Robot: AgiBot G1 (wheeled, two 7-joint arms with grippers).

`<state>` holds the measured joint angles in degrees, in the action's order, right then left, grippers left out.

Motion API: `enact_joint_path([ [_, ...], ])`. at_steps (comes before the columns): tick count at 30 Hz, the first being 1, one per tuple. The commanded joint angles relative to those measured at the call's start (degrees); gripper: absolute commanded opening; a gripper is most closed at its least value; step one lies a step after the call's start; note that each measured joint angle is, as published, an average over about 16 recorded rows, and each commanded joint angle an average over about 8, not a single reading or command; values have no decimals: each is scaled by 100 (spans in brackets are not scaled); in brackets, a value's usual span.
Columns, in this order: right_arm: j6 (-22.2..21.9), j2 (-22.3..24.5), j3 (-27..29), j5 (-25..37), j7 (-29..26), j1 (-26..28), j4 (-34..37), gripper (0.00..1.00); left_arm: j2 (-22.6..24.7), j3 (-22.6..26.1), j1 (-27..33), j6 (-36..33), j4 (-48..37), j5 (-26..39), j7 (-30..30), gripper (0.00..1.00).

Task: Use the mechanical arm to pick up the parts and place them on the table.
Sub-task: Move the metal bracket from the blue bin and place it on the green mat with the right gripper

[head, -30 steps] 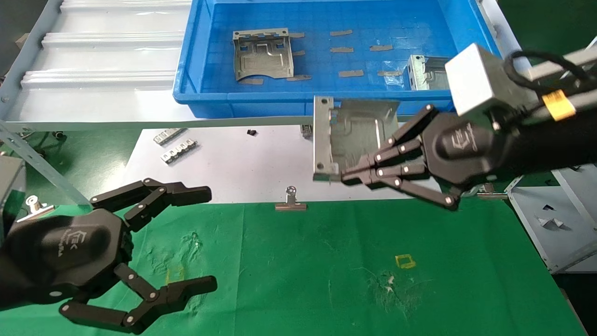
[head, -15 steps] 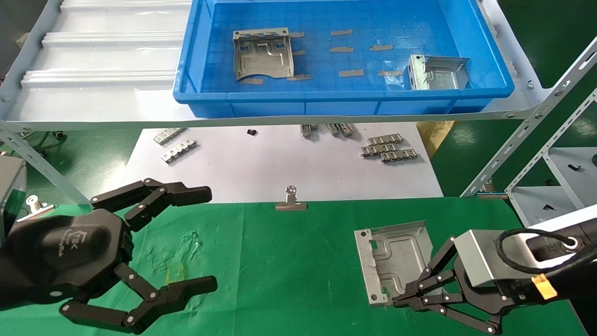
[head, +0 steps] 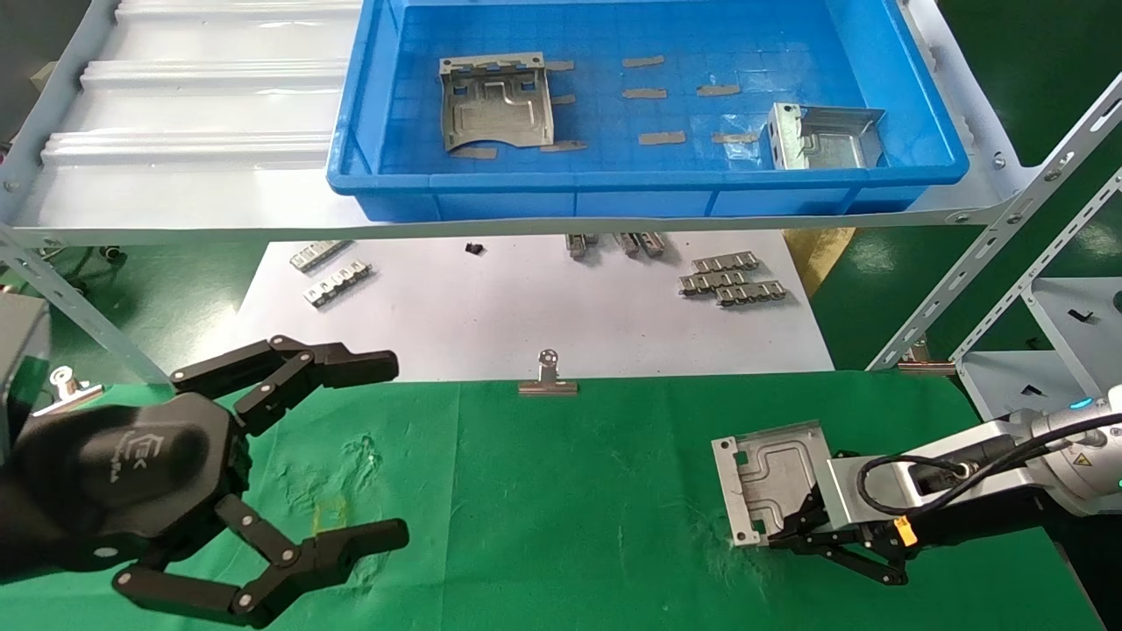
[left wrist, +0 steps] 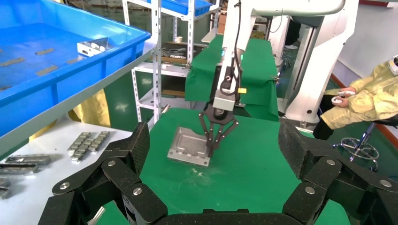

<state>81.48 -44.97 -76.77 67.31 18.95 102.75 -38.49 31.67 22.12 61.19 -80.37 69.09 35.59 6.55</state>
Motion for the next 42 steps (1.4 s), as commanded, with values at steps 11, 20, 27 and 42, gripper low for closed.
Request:
enact_joint_path([
  [11, -198, -427, 57, -75, 580, -233, 1028, 1, 0, 0, 0, 0, 0, 0, 0, 100],
  [20, -144, -664, 64, -85, 1020, -284, 1668, 95, 0, 0, 0, 0, 0, 0, 0, 100],
  [27, -159, -897, 35, -3, 1277, -190, 2077, 100, 0, 0, 0, 0, 0, 0, 0, 100],
  [42, 615, -749, 440, -688, 1381, 34, 2454, 100, 0, 0, 0, 0, 0, 0, 0, 100],
])
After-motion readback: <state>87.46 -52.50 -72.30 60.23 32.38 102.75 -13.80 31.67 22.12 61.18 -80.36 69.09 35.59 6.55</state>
